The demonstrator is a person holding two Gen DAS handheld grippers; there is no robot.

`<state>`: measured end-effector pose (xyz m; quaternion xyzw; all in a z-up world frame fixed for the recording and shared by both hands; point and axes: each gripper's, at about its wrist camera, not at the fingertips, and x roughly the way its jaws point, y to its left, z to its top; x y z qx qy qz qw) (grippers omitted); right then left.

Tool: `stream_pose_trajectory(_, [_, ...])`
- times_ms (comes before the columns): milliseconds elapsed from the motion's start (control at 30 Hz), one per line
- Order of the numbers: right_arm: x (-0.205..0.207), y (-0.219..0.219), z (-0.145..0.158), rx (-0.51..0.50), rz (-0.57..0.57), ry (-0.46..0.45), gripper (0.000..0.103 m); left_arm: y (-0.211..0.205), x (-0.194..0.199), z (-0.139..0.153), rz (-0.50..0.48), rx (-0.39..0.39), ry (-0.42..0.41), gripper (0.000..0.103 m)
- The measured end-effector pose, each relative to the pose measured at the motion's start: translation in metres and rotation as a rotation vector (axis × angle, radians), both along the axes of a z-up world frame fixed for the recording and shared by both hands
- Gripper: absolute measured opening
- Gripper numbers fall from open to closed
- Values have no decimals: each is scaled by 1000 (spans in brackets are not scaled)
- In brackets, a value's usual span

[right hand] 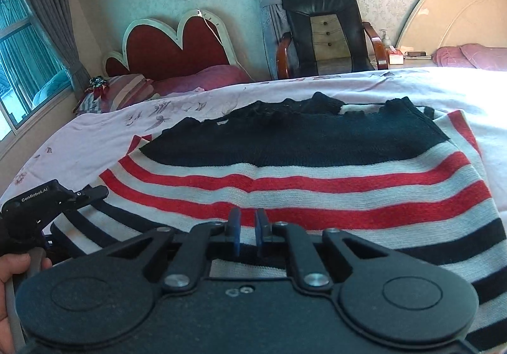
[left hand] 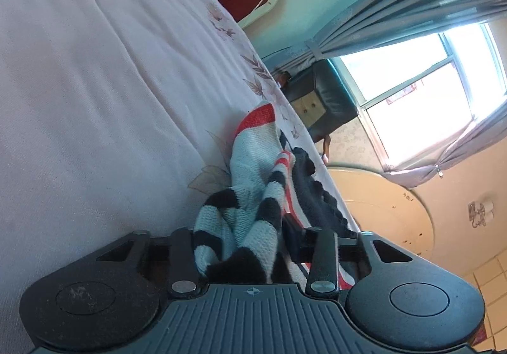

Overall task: Fold small clothes
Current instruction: 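Grasp one side edge of the sweater with the left gripper while the right gripper grasps the other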

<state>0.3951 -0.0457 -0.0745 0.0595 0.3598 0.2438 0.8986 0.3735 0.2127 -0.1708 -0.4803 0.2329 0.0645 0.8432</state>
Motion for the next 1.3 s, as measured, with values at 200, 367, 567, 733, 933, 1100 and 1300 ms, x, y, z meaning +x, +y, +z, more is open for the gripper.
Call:
stream_pose_trajectory(200, [3, 13, -13, -81, 16, 3, 2, 6, -20, 7, -20, -150, -238, 20])
stream_pose_trajectory(367, [3, 14, -17, -100, 6, -8, 1, 11, -6, -13, -3, -172, -92, 20])
stream_pose_trajectory(567, [4, 9, -17, -77, 2, 4, 0, 2, -1, 4, -43, -182, -142, 21])
stream_pose_trajectory(733, [12, -2, -21, -8, -18, 42, 0, -39, 21, 68, -176, -114, -253, 21])
stream_pose_trajectory(933, [12, -31, -15, 137, -86, 103, 7, -130, 63, 118, -384, 29, -232, 21])
stream_pose_trajectory(1100, [-6, -127, -2, 320, -304, 105, 16, -218, 84, 95, -544, 147, -107, 21])
stream_pose_trajectory(1300, [-22, -211, 3, 415, -417, 153, 39, -293, 76, 79, -681, 339, -27, 71])
